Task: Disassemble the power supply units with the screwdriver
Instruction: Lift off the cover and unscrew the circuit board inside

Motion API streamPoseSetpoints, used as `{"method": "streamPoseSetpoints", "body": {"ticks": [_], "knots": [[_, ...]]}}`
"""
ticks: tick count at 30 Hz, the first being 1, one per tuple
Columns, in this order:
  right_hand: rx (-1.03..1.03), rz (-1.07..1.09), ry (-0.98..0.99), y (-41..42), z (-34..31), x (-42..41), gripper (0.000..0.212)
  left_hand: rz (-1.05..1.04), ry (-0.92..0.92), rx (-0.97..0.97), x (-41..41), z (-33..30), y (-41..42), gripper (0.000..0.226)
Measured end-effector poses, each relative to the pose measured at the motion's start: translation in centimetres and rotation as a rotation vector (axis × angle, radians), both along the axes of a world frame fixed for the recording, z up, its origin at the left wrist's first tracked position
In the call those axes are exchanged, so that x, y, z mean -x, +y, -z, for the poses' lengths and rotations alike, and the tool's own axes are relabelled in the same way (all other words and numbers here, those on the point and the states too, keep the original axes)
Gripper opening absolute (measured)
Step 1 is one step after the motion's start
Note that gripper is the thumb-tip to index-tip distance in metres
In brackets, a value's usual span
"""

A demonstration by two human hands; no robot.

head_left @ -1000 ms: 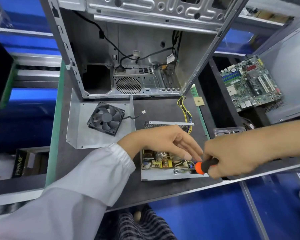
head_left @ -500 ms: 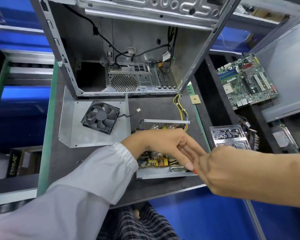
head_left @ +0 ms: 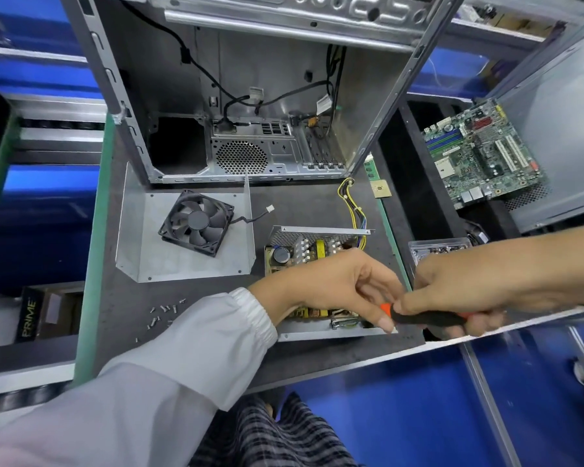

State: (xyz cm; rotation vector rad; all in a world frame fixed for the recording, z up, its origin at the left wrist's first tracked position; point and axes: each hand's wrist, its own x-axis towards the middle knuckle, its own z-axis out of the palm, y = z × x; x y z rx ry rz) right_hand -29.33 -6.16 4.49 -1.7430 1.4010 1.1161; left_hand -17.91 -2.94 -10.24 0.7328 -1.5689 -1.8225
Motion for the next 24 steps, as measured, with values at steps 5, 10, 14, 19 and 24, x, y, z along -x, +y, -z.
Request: {"method": "streamPoseSetpoints", "body": {"ticks": [5, 10, 14, 19, 24], "knots": [[0.226, -0.681, -0.035, 1.4, -0.5, -0.7, 0.029, 0.012, -0.009, -0.047, -0.7, -0.4, -0.2, 0.042], [0.422, -1.161, -0.245, 4.1, 0.9, -0.5, 0.029, 0.257, 0.068, -0.027, -2.0, -0.7, -1.4, 0.056], [0.58, -1.517, -0.048, 4.0, 0.2, 1.8, 0.013, 0.353, 0.054, 0.029, -0.6, -0.6, -1.3, 0.047], [0.462, -0.91, -0.012, 2.5, -0.4, 0.0, 0.029, 0.133, 0.057, 0.001, -1.1, -0.2, -0.5, 0.04], [-0.034, 0.319, -0.017, -1.2, -0.1, -0.9, 0.032, -0.056, 0.005, 0.013, -0.3, -0.2, -0.1, 0.036]]}}
